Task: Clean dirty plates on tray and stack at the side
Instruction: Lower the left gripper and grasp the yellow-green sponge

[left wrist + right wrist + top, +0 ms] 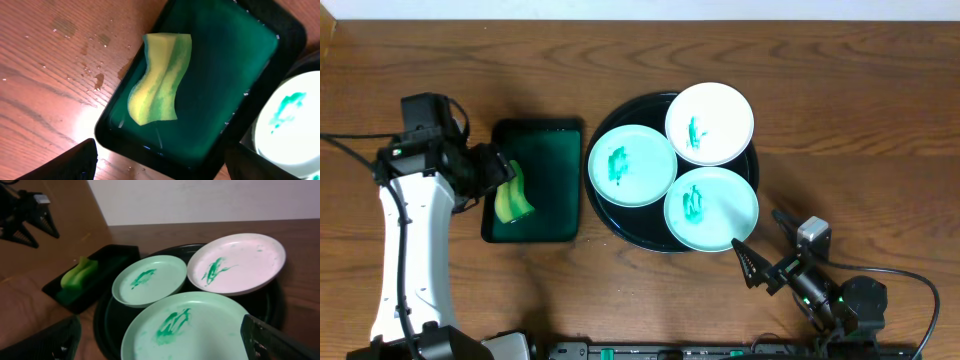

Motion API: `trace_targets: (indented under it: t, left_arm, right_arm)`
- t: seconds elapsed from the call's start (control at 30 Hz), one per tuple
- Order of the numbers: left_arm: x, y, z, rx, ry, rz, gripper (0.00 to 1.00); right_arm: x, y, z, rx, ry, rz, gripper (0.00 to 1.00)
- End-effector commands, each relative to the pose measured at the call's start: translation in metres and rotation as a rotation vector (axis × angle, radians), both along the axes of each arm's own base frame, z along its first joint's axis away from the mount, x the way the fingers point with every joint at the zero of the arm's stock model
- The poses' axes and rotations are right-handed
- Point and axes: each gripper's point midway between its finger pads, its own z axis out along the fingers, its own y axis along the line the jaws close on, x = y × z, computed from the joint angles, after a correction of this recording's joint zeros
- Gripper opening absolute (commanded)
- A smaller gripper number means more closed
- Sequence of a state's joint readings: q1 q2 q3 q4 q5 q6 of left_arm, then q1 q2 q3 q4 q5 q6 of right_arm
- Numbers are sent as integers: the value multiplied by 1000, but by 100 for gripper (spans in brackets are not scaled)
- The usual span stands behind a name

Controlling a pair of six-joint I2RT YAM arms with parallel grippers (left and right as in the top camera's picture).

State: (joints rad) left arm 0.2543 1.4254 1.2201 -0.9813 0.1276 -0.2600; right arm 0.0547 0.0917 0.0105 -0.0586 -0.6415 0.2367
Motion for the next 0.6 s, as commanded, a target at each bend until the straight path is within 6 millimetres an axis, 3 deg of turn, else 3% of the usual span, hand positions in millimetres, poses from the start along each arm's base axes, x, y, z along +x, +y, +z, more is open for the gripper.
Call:
trace_targets:
  t: [0.0, 0.13, 0.3, 0.37, 0.57]
  left_arm:
    - [8, -4, 8, -38, -41, -52, 82]
    - [15, -2, 2, -15, -45, -114, 78]
    - [21, 0, -28, -41, 38, -112, 76]
    - [20, 0, -43, -58, 85, -111, 63]
    - [18, 0, -66, -82, 160, -110, 50]
  right_arm:
    - [-9, 10, 2, 23, 18, 75, 99]
    - [-16, 17, 3, 31, 20, 129, 99]
    - [-20, 21, 4, 38, 23, 163, 99]
    - [-23, 23, 4, 45, 27, 184, 99]
    - [-29, 28, 5, 65, 43, 226, 99]
